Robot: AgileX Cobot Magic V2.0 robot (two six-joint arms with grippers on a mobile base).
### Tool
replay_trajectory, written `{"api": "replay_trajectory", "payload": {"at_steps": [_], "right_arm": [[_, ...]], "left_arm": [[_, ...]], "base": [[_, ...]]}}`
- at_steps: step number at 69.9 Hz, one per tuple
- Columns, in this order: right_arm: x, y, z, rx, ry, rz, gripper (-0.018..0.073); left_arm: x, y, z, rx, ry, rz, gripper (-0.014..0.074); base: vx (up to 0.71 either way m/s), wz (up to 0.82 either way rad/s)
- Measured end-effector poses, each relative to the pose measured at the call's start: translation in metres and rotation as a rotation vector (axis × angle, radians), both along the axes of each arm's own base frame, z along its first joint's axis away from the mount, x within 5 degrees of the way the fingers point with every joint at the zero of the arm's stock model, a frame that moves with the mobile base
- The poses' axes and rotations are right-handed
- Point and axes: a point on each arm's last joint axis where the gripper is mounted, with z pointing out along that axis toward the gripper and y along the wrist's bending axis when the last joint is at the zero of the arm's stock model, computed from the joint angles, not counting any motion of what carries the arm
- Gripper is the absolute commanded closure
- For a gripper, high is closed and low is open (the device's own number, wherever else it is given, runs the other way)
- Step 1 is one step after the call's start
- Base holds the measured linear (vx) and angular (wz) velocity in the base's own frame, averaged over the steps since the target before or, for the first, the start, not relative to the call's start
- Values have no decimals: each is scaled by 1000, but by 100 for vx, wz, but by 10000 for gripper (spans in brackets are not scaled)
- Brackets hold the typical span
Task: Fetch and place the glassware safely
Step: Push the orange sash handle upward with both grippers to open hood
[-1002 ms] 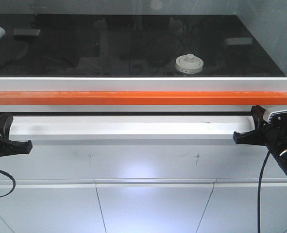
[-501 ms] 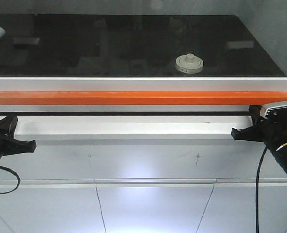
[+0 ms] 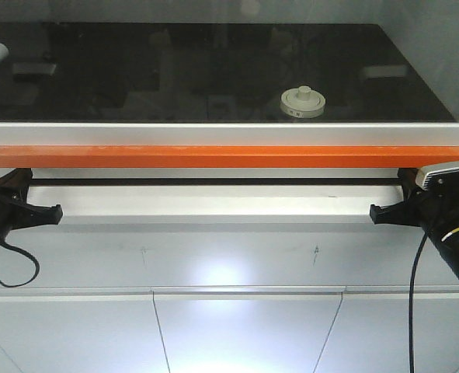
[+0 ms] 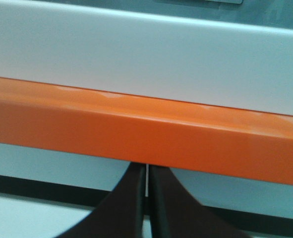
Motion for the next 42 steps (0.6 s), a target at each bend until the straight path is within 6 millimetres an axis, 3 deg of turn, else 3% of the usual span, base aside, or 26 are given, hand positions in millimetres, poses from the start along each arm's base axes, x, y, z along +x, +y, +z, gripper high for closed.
{"api": "replay_trajectory", "payload": {"at_steps": [42], "right_arm": [[1, 0, 1, 0, -11, 1, 563]], "left_arm": [[11, 1, 3, 1, 12, 2, 603]], "base": [[0, 0]]}}
